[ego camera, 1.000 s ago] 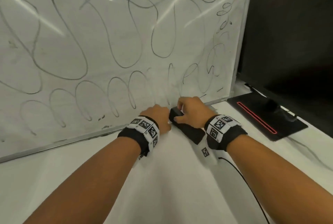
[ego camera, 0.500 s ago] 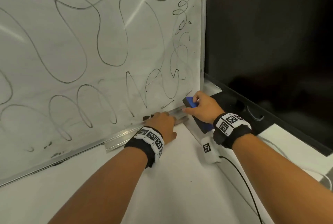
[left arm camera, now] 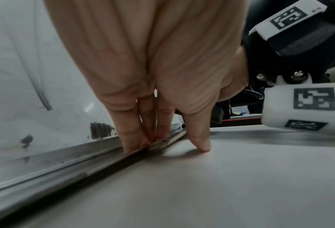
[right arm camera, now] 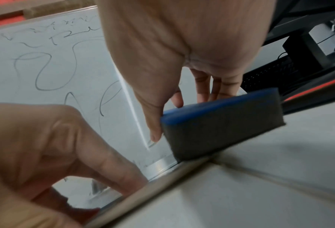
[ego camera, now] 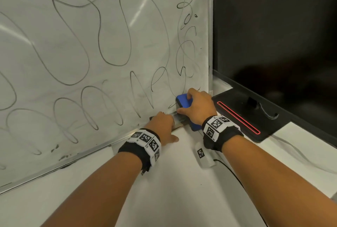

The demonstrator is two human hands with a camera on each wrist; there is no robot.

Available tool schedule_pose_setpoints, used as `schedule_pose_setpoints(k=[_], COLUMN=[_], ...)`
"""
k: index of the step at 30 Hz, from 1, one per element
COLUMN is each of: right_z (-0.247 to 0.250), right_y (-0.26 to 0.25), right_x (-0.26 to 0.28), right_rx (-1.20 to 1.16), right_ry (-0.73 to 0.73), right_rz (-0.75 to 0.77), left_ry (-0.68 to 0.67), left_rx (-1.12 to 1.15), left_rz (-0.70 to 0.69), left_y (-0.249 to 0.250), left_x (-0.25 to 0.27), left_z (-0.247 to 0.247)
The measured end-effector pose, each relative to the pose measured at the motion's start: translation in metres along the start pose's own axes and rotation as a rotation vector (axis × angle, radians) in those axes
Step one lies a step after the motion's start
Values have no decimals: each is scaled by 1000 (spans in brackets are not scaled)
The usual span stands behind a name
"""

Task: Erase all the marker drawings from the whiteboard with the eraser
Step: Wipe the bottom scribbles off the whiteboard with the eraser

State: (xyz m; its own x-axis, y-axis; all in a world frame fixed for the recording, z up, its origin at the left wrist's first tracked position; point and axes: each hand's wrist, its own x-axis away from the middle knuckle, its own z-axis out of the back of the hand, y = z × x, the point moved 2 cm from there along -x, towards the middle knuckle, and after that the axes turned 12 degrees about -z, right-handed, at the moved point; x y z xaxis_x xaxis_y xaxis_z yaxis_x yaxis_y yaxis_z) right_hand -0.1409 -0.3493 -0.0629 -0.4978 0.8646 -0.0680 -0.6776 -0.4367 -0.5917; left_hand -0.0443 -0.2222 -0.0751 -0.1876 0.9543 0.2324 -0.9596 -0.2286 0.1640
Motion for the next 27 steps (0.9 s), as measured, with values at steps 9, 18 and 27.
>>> schedule_pose_setpoints(k=[9,18,27], right_z=[-1,-13,-23], right_y=[-14,-11,-8], right_x=[15,17,-2], right_rx=[133,26,-648], right_ry=[-123,-71,-167], right_rz=[56,-133,-533], left_ry=[15,-15,-21], left_rx=[-72,-39,-2], left_rz=[118,66,-28], left_y=[-11,-15,-28], left_x=[29,44,46], left_z=[-9,-1,5])
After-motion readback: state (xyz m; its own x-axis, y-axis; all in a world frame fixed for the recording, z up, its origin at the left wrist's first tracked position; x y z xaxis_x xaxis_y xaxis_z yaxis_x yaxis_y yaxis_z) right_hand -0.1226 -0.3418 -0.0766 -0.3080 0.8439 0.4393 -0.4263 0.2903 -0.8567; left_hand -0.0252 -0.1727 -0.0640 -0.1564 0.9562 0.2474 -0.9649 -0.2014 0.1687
